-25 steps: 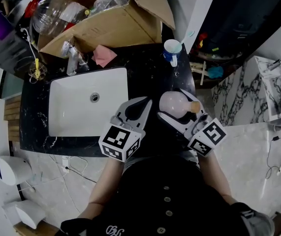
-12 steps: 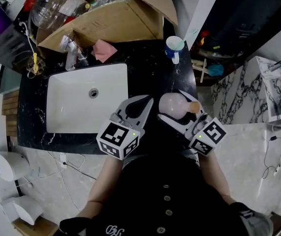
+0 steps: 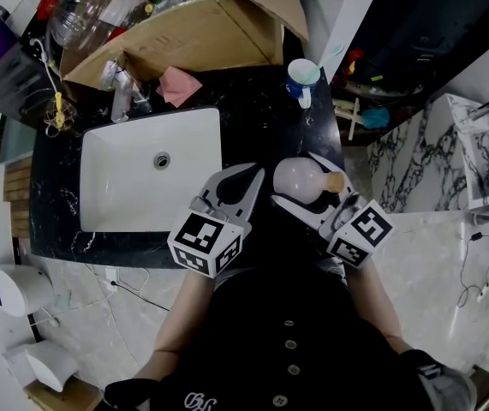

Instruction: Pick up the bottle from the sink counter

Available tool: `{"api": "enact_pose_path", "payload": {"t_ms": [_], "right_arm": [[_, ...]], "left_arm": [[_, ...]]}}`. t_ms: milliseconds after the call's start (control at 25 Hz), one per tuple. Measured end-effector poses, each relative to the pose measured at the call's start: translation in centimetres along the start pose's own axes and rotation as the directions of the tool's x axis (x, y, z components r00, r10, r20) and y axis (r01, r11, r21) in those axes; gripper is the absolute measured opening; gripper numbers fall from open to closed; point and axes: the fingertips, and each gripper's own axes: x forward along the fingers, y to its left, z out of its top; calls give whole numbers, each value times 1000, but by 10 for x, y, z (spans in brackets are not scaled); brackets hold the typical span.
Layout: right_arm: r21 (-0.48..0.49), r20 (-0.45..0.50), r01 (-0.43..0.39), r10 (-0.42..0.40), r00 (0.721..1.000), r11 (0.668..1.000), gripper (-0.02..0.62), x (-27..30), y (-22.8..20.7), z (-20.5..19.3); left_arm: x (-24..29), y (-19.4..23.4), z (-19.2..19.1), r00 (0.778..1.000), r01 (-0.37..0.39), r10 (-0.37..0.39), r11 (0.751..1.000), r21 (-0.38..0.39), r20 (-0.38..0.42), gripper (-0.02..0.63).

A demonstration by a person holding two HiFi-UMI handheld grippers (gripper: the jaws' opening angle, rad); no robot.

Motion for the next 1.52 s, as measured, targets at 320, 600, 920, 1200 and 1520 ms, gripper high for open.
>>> {"api": "enact_pose_path", "payload": {"t_ms": [320,600,920,1200,1520], "right_arm": [[10,-4,-1,1,1000,1000,403,0,-1,1],[22,-15,-3,3,1000,1000,403,0,-1,-3],[20,-23,-4,5,1000,1000,403,2,0,-4],[27,-21,-15,15,1000,1000,403,3,1,-2],[32,-27,-18,19,999,999,402,3,1,-4]], "left_arm": [[0,-1,-7,1000,3,-3,1000,-2,-29,17],[-2,-2,-9,999,2,-3,1000,-12,-35,17],[-2,-3,-11,999,11,-12,999,-38,-39,17],[-2,-2,-11,999,8,-10,999,-35,-41,17],[-2,-4,-12,999,10,-11,999,-35,-45,17]]}}
